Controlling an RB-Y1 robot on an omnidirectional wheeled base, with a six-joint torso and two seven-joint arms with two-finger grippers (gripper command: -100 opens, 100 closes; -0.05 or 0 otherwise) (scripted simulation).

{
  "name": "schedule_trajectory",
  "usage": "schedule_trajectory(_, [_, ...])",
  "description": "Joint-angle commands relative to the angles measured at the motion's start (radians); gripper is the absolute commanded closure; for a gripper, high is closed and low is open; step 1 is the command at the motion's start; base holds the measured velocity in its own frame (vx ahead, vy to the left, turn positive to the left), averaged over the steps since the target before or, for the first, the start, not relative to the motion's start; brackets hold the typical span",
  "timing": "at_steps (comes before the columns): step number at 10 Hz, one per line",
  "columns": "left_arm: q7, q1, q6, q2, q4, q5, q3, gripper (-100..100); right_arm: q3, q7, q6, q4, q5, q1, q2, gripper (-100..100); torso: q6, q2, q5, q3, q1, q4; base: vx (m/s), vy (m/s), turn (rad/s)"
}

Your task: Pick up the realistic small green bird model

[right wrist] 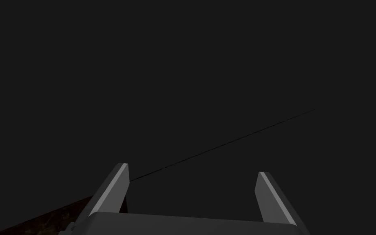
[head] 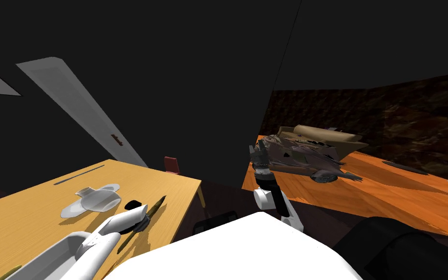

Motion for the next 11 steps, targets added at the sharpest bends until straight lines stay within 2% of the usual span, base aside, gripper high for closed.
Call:
schedule_trajectory(1, [-0.05, -0.002, -0.007, 0.007, 0.013, 0.013, 0.014, 100, 0.0, 0.0, 0.0, 0.0, 0.0, 0.0, 0.0, 0, 0.0, 0.0, 0.0, 0.0, 0.0, 0.0, 0.053, -0.065, 0.122])
schedule_trajectory(2, [-0.063, -0.002, -0.007, 0.007, 0.013, 0.013, 0.014, 100, 0.0, 0.0, 0.0, 0.0, 0.0, 0.0, 0.0, 0, 0.001, 0.0, 0.0, 0.0, 0.0, 0.0, 0.027, -0.027, 0.004])
schedule_trajectory(3, [-0.099, -0.012, -0.021, 0.017, 0.041, 0.04, 0.043, 100, 0.0, 0.0, 0.0, 0.0, 0.0, 0.0, 0.0, 0, 0.002, 0.001, 0.0, 0.001, 0.002, 0.001, 0.067, -0.058, 0.149])
schedule_trajectory(5, [-0.139, -0.012, -0.021, 0.017, 0.041, 0.04, 0.043, 100, 0.0, 0.0, 0.0, 0.0, 0.0, 0.0, 0.0, 0, 0.001, -0.001, 0.0, 0.0, 0.0, 0.0, 0.045, -0.052, 0.06])
schedule_trajectory(6, [-0.175, -0.022, -0.034, 0.028, 0.07, 0.066, 0.071, 100, 0.0, 0.0, 0.0, 0.0, 0.0, 0.0, 0.0, 0, 0.002, 0.001, 0.0, 0.001, 0.001, 0.001, 0.054, -0.062, 0.14])
schedule_trajectory(7, [-0.203, -0.022, -0.034, 0.028, 0.07, 0.066, 0.071, 100, 0.0, 0.0, 0.0, 0.0, 0.0, 0.0, 0.0, 0, 0.001, 0.0, 0.0, 0.0, 0.0, 0.0, 0.058, -0.069, 0.121])
schedule_trajectory(8, [-0.214, -0.022, -0.034, 0.028, 0.07, 0.066, 0.071, 100, 0.0, 0.0, 0.0, 0.0, 0.0, 0.0, 0.0, 0, 0.001, 0.0, -0.001, 0.0, -0.001, 0.0, 0.022, -0.036, 0.01])
schedule_trajectory(9, [-0.253, -0.032, -0.048, 0.039, 0.098, 0.093, 0.1, 100, 0.0, 0.0, 0.0, 0.0, 0.0, 0.0, 0.0, 0, 0.003, 0.001, 0.0, 0.001, 0.001, 0.001, 0.048, -0.069, 0.142])
schedule_trajectory(11, [-0.289, -0.032, -0.048, 0.039, 0.098, 0.093, 0.1, 100, 0.0, 0.0, 0.0, 0.0, 0.0, 0.0, 0.0, 0, 0.002, 0.0, -0.001, 0.0, -0.001, 0.001, 0.042, -0.056, 0.062])
